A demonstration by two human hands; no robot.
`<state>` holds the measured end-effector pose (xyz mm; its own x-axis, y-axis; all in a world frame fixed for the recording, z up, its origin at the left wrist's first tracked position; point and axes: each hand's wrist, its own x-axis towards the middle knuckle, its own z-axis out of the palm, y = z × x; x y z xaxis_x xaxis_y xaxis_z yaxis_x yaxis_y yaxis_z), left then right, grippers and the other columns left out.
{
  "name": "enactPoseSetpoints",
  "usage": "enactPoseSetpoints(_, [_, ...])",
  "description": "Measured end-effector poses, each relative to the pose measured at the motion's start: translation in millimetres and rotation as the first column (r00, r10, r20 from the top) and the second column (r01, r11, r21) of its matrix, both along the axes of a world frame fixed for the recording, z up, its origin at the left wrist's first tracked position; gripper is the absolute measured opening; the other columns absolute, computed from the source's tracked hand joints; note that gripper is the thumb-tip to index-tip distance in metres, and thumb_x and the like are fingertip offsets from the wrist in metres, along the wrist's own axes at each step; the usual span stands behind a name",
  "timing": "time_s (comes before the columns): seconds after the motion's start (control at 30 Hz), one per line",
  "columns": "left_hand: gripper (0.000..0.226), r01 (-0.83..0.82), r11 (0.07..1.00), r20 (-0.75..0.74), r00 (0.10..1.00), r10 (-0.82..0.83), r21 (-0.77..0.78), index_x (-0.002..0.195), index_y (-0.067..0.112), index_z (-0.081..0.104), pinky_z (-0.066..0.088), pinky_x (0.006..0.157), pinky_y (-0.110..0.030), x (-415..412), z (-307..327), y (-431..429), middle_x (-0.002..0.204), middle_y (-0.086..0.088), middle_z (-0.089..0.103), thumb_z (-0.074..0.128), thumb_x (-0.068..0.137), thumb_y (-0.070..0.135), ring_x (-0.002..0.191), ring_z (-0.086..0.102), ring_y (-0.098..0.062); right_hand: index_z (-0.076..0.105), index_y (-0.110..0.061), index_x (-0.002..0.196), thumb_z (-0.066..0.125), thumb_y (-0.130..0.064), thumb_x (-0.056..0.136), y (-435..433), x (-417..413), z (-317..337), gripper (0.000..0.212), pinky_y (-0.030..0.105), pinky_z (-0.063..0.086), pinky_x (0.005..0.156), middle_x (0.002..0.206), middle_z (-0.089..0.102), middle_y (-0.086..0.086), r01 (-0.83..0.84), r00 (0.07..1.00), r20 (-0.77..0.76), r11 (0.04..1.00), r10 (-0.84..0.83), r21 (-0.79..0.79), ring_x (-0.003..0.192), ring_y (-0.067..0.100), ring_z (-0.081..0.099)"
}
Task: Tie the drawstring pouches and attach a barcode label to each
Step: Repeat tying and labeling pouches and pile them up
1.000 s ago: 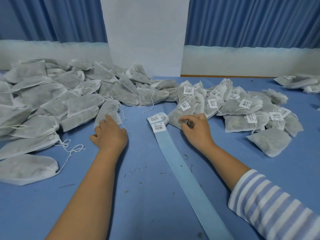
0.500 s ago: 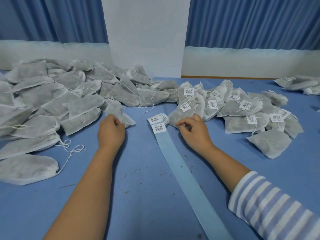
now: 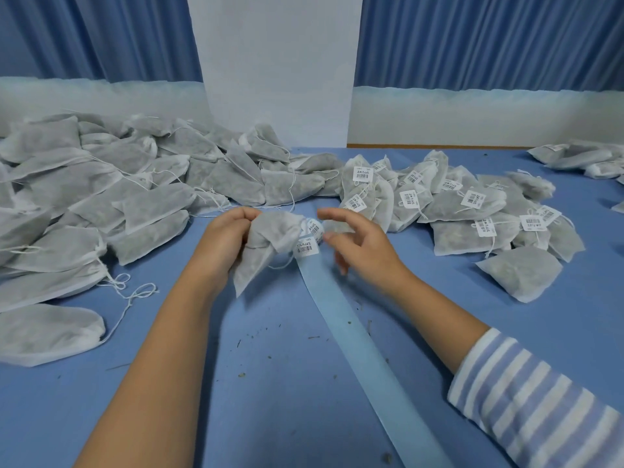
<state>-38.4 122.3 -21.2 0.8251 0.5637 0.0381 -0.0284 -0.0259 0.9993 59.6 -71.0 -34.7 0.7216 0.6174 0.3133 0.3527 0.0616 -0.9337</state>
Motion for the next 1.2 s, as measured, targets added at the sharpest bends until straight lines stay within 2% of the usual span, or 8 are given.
enactPoseSetpoints(0.1, [0.037,0.037,0.994,-0.062,0.998,-0.031,0.100,0.071,0.022,0.066,0.034,0.039,-0.013,2.5,-3.3,-5.1,0.052,0.010,0.059,0.042,0.086,-0.001,0.043,0.048,-0.003,0.060,-0.031,0.122,0.065,-0.009,0.091,2.0,-10.7,5.2,0.039,0.026,0.052,0.050,0.110,0.067,-0.014,-0.168,0.972,-0.159,0.984,0.175,0.057,0.054,0.015,0.055])
enactPoseSetpoints(0.2, [0.040,0.027,0.990,-0.096,0.995,-0.014,0.135,0.065,0.026,0.068,0.034,0.038,-0.011,4.7,-5.9,-7.4,0.052,0.011,0.061,0.044,0.085,0.001,0.042,0.050,0.000,0.067,-0.021,0.109,0.066,-0.003,0.090,3.2,-15.5,7.9,0.026,0.025,0.055,0.052,0.087,0.072,-0.009,-0.157,0.963,-0.207,0.983,0.174,0.095,0.057,0.014,0.063])
enactPoseSetpoints(0.37, [0.041,0.043,0.984,-0.104,0.994,-0.025,0.172,0.070,0.030,0.073,0.046,0.068,-0.028,1.5,-9.6,-10.3,0.071,0.009,0.070,0.044,0.087,0.006,0.069,0.059,-0.011,0.070,-0.008,0.084,0.066,-0.001,0.089,2.1,-14.8,6.2,0.009,0.022,0.057,0.056,0.070,0.072,-0.002,-0.106,0.974,-0.189,0.990,0.122,0.092,0.059,0.012,0.067])
enactPoseSetpoints(0.53, [0.013,0.086,0.927,0.110,0.985,-0.134,0.365,0.100,0.027,0.074,0.049,0.089,-0.019,-6.3,1.8,-30.3,0.101,0.014,0.073,0.064,0.093,0.031,0.098,0.064,0.003,0.070,-0.010,0.084,0.066,-0.003,0.090,2.3,-16.9,6.3,0.010,0.022,0.056,0.056,0.071,0.072,-0.001,-0.132,0.982,-0.128,0.991,0.135,0.032,0.058,0.013,0.067])
enactPoseSetpoints(0.77, [0.014,0.187,0.786,-0.022,0.976,-0.216,0.589,0.086,0.033,0.075,0.041,0.075,-0.004,-16.3,12.7,-30.5,0.091,0.024,0.073,0.084,0.077,0.027,0.087,0.063,0.011,0.066,-0.010,0.084,0.062,-0.005,0.093,-2.8,-15.6,15.2,0.011,0.021,0.052,0.052,0.074,0.067,0.000,-0.152,0.982,-0.134,0.982,0.136,-0.116,0.055,0.009,0.061])
enactPoseSetpoints(1.0, [0.011,0.175,0.657,-0.095,0.983,-0.156,0.733,0.084,0.027,0.076,0.046,0.080,-0.024,-18.3,11.9,-21.9,0.093,0.009,0.070,0.075,0.087,0.016,0.086,0.062,-0.007,0.059,-0.015,0.083,0.059,-0.017,0.097,-14.0,-8.3,22.8,0.014,0.018,0.028,0.041,0.055,0.041,-0.006,-0.299,0.948,-0.217,0.881,0.231,-0.368,0.044,0.008,0.032])
enactPoseSetpoints(1.07, [0.011,0.193,0.680,-0.121,0.981,-0.153,0.707,0.084,0.019,0.077,0.047,0.079,-0.020,-19.8,13.7,-22.2,0.090,0.007,0.072,0.072,0.088,0.011,0.082,0.063,-0.002,0.062,-0.015,0.082,0.063,-0.017,0.094,-16.3,-5.8,25.1,0.012,0.017,0.028,0.042,0.054,0.041,-0.006,-0.224,0.970,-0.163,0.922,0.179,-0.316,0.045,0.008,0.032])
enactPoseSetpoints(1.2, [0.016,0.460,0.862,-0.110,0.888,-0.447,0.214,0.077,0.014,0.078,0.052,0.070,-0.015,-25.1,21.8,-31.5,0.085,-0.001,0.077,0.068,0.086,0.005,0.083,0.074,-0.011,0.069,-0.013,0.085,0.068,-0.012,0.090,-13.8,-4.7,25.7,0.005,0.017,0.033,0.044,0.052,0.048,-0.008,-0.018,0.999,-0.035,0.999,0.016,-0.035,0.045,0.007,0.037])
